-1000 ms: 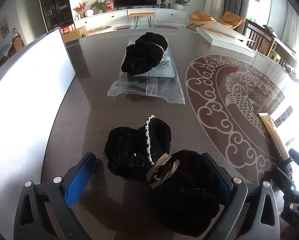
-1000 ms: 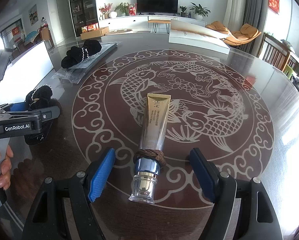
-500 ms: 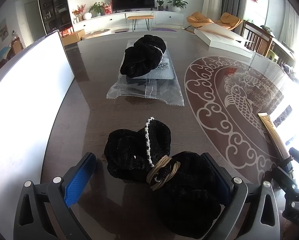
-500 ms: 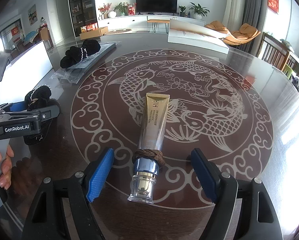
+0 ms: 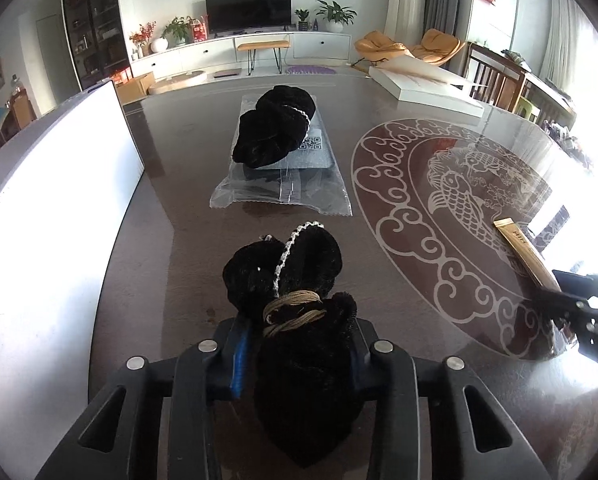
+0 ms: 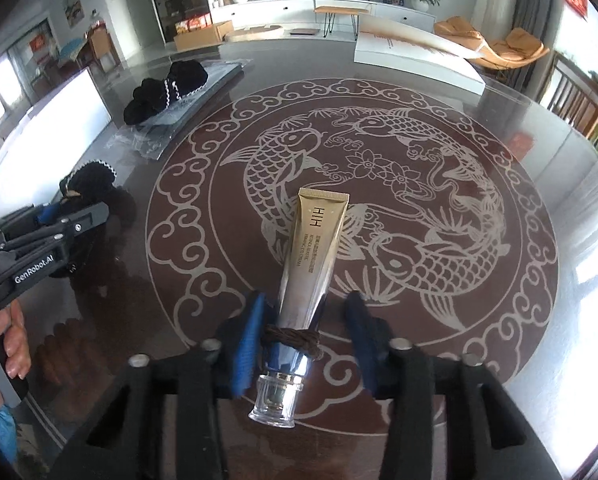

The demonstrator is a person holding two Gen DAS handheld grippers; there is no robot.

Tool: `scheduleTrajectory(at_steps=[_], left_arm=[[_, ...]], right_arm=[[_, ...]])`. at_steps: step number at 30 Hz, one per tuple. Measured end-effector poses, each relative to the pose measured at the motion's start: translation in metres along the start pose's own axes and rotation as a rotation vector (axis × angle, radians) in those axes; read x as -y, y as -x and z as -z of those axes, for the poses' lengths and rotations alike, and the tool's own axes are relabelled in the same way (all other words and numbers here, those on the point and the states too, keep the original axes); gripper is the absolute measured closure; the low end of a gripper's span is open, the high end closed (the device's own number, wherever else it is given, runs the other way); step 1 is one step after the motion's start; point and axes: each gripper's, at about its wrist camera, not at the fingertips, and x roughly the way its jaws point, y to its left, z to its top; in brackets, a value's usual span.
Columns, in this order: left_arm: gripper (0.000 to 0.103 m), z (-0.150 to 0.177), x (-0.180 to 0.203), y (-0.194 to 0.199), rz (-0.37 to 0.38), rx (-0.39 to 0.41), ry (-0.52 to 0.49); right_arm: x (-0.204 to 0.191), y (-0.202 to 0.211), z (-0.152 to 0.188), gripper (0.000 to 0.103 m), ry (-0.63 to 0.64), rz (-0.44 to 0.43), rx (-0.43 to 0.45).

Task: Organize objects
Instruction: 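Lift the tube and scrunchies and carry them toward the bin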

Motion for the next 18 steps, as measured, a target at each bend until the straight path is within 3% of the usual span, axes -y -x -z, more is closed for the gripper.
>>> scheduleTrajectory(at_steps=[4, 11, 15, 18], left_arm=[[0.069, 0.014, -0.002, 0.025, 0.059, 0.043, 0.042], [0.069, 0.036, 0.013, 0.100, 0.177, 0.148, 0.064], [0.069, 0.041, 0.006, 0.155, 0.223, 0.215, 0.075], [0.069, 0.043, -0.017, 0.195, 0.212, 0.265, 0.082]], right_arm=[[-0.002, 0.005, 0.006, 0.077, -0.028, -0.062, -0.024], [0.020, 0.040, 0.029, 0.077, -0.325, -0.330, 0.068], [0.004, 0.067, 0.025, 0.077, -0.337, -0.400, 0.107], [-0.021, 0.088, 0.013, 0.077, -0.301, -0.454, 0.140]])
